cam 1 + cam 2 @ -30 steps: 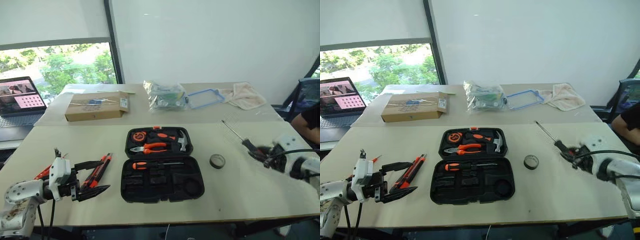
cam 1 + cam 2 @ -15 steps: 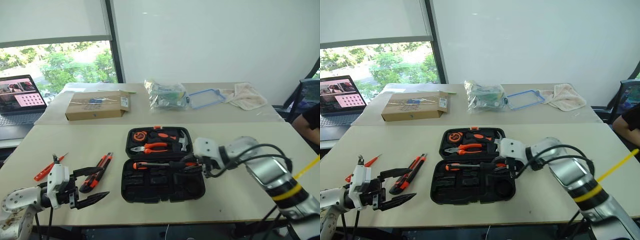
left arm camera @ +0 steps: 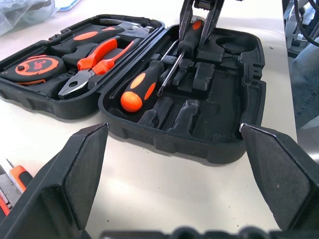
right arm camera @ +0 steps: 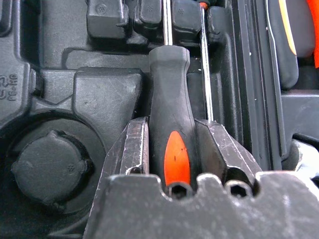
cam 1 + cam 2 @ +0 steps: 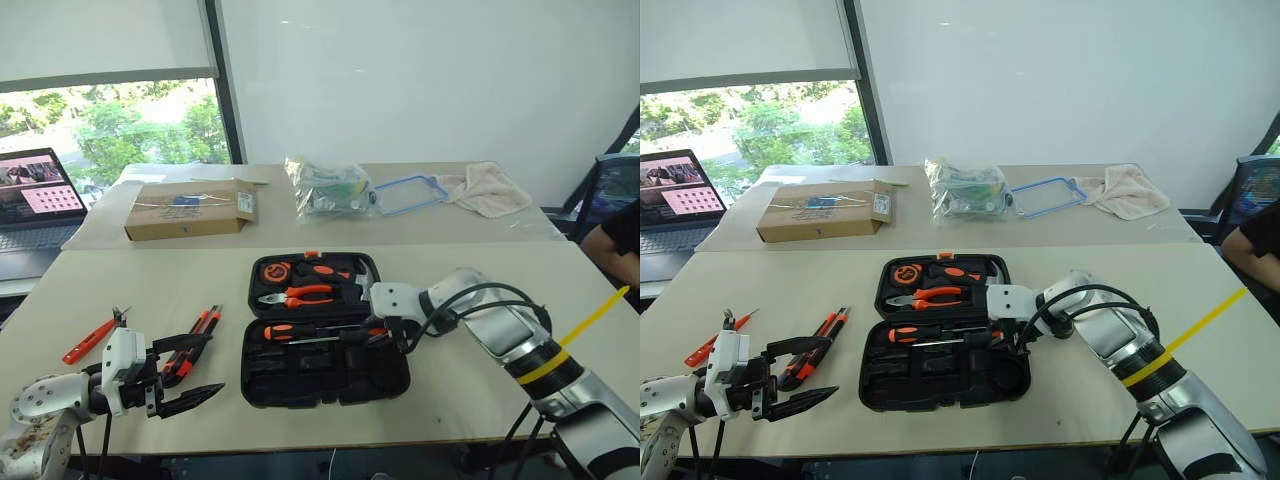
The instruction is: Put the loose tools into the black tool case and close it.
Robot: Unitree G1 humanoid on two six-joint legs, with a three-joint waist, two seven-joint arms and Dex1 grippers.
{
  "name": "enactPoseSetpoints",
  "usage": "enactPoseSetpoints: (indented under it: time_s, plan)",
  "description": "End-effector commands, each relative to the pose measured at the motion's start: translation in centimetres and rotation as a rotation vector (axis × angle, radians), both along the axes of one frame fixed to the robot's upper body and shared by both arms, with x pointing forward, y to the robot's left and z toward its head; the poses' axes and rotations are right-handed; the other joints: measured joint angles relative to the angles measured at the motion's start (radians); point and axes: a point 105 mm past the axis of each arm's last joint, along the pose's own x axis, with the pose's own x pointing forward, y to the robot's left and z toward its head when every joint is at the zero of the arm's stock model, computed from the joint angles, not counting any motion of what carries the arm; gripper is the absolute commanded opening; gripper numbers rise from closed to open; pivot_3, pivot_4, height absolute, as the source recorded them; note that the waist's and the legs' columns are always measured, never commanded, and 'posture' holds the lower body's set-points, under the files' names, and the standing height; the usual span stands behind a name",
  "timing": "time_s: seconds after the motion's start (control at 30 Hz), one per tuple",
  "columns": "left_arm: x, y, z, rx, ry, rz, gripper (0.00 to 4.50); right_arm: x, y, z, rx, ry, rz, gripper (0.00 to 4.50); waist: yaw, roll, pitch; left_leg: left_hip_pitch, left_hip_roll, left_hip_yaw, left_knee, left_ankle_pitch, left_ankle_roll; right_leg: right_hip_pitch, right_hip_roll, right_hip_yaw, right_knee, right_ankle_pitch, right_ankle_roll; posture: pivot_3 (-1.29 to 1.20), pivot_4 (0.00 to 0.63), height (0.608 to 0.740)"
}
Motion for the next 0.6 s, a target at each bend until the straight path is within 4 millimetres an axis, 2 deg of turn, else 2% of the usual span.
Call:
enactPoseSetpoints:
  time_s: [0.03, 0.17, 0.3, 0.4, 0.47, 0.5, 0.6]
  plan:
    - [0.1, -0.1, 0.5, 0.008, -0.026, 0.001, 4.50, 0.5, 0.2, 1.0, 0.039, -0.016, -0.009, 2.05, -0.001, 0.000, 0.000, 0.000, 0.000, 0.000, 0.000, 0.000, 0.000, 0.000, 0.000, 0.000, 0.000, 0.000, 0.000, 0.00, 0.150, 0.740]
    - [0.1, 0.0, 0.4, 0.011, -0.019, 0.005, 4.50, 0.6, -0.4, 3.0, 0.064, -0.019, 0.011, 3.30, -0.001, 0.000, 0.000, 0.000, 0.000, 0.000, 0.001, 0.000, -0.001, -0.001, 0.000, 0.000, 0.002, 0.000, -0.001, 0.00, 0.150, 0.740]
    - [0.1, 0.0, 0.3, 0.012, -0.011, 0.007, 4.50, -0.4, -1.2, 5.3, 0.095, 0.061, 0.043, 3.30, -0.001, 0.000, 0.000, -0.002, 0.000, 0.000, 0.002, 0.000, -0.001, -0.002, 0.000, 0.000, 0.002, 0.000, -0.001, 0.00, 0.150, 0.740]
    - [0.2, 0.0, 0.3, 0.013, -0.010, 0.009, 4.50, -1.0, -0.4, 6.6, 0.188, 0.099, 0.084, 3.30, -0.001, 0.000, 0.000, -0.005, 0.000, 0.000, 0.005, 0.000, -0.001, -0.003, 0.000, 0.000, 0.002, 0.000, -0.001, 0.00, 0.150, 0.740]
    - [0.2, 0.0, 0.3, 0.012, -0.010, 0.011, 4.50, -0.7, 0.2, 6.8, 0.228, 0.091, 0.070, 2.79, -0.003, 0.000, 0.000, -0.005, 0.000, 0.000, 0.005, 0.000, -0.001, -0.003, 0.000, 0.000, 0.003, 0.000, -0.001, 0.00, 0.150, 0.740]
    - [0.3, -0.1, 0.3, 0.012, -0.009, 0.012, 4.50, -0.5, 0.5, 6.2, 0.221, 0.087, 0.068, 2.60, -0.004, 0.000, 0.000, -0.005, 0.000, 0.000, 0.006, 0.000, -0.001, -0.003, 0.000, 0.000, 0.003, 0.001, -0.001, 0.00, 0.150, 0.740]
    - [0.2, -0.2, 0.2, 0.010, -0.007, 0.014, 4.50, -0.1, 1.0, 4.6, 0.199, 0.076, 0.050, 1.55, -0.003, 0.000, 0.000, -0.004, 0.000, 0.000, 0.007, 0.000, -0.001, -0.004, -0.001, 0.001, 0.008, 0.001, -0.001, 0.00, 0.150, 0.740]
